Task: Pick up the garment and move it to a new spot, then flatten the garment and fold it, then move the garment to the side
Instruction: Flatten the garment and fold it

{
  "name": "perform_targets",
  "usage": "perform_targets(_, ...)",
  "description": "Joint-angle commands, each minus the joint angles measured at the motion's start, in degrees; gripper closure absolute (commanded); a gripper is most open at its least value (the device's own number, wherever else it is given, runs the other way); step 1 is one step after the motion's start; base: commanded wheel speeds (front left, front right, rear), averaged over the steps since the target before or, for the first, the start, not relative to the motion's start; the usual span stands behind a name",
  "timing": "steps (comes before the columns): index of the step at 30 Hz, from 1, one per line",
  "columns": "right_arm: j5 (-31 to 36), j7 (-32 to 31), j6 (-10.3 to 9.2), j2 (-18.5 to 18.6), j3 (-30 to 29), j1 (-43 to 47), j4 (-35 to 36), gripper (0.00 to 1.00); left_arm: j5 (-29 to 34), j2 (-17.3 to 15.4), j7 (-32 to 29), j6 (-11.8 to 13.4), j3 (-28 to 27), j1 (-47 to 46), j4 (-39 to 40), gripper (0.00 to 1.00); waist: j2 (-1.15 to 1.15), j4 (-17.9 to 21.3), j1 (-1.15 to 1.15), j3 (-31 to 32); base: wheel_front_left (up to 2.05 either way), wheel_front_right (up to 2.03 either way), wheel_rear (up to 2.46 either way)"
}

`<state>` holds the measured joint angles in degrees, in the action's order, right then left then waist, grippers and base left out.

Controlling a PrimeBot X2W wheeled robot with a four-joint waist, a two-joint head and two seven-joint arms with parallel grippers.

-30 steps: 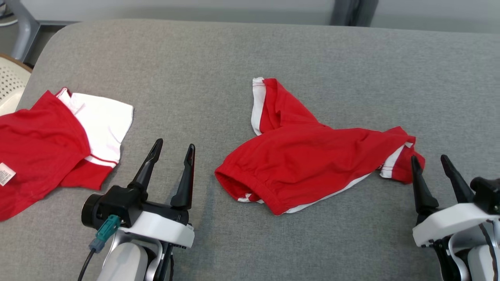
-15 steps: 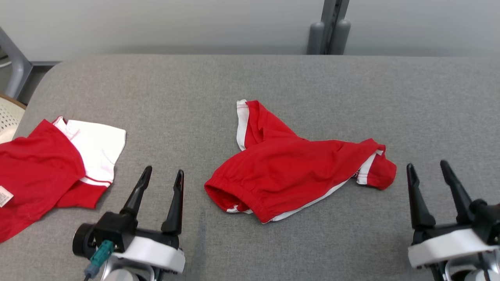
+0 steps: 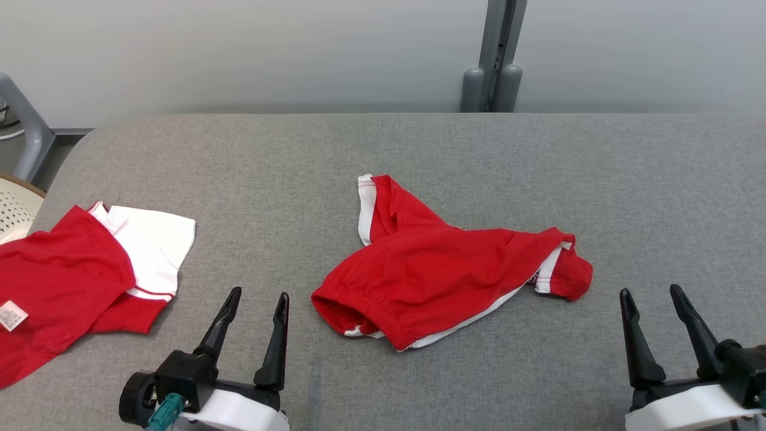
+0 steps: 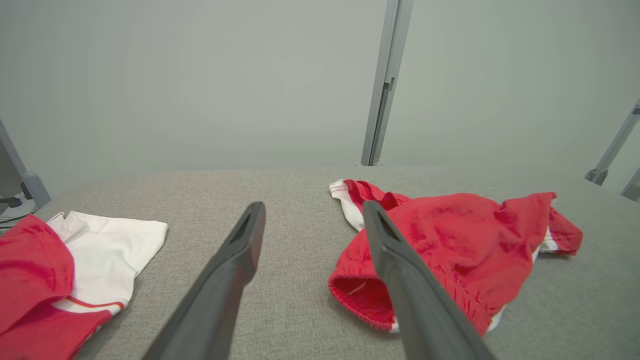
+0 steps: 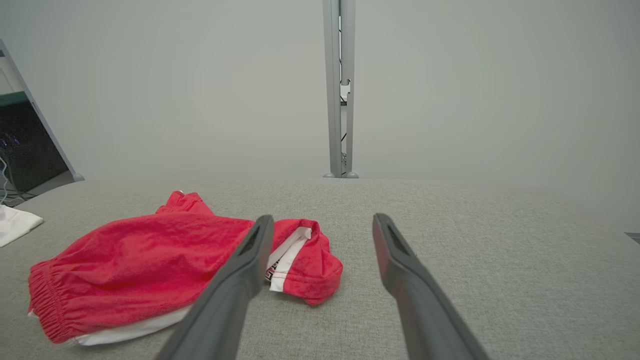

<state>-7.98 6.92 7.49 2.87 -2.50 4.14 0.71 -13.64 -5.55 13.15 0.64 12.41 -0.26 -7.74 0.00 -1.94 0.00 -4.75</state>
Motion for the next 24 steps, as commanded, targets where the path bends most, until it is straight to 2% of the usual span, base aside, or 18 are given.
perform_targets(1, -0.5, -0.3, 0.01, 0.1, 0.0, 0.3, 0.1, 0.00, -0.2, -0.4, 0.0, 0.3, 0.0, 0.2, 0.2, 0.00, 0.00, -0.1, 0.00, 0.0, 0.00, 0.00, 0.00)
perform_targets(9, -1.1, -0.3, 0.01, 0.1, 0.3, -0.3, 0.0, 0.00, 0.1, -0.5, -0.5, -0.2, 1.4, -0.4, 1.0, 0.00, 0.00, -0.3, 0.00, -0.2, 0.00, 0.00, 0.00)
perform_targets(13, -1.0, -0.3, 0.01, 0.1, 0.4, -1.1, 0.2, 0.00, -0.5, 0.0, -2.7, -2.5, 4.3, -1.7, 1.0, 0.00, 0.00, -0.4, 0.00, -1.1, 0.00, 0.00, 0.00)
perform_targets(18, -1.6, -0.1, 0.01, 0.1, 1.0, -2.0, -0.1, 0.00, -3.3, 1.0, -8.6, -5.8, 9.7, -3.3, -1.3, 0.00, 0.00, 0.1, 0.00, -2.8, 0.00, 0.00, 0.00)
perform_targets(24, -2.3, 0.3, 0.01, 0.2, 1.9, -3.4, -0.9, 0.00, -7.2, 1.7, -14.1, -7.3, 14.7, -5.7, -6.3, 0.00, 0.00, 2.2, 0.00, -4.5, 0.00, 0.00, 0.00)
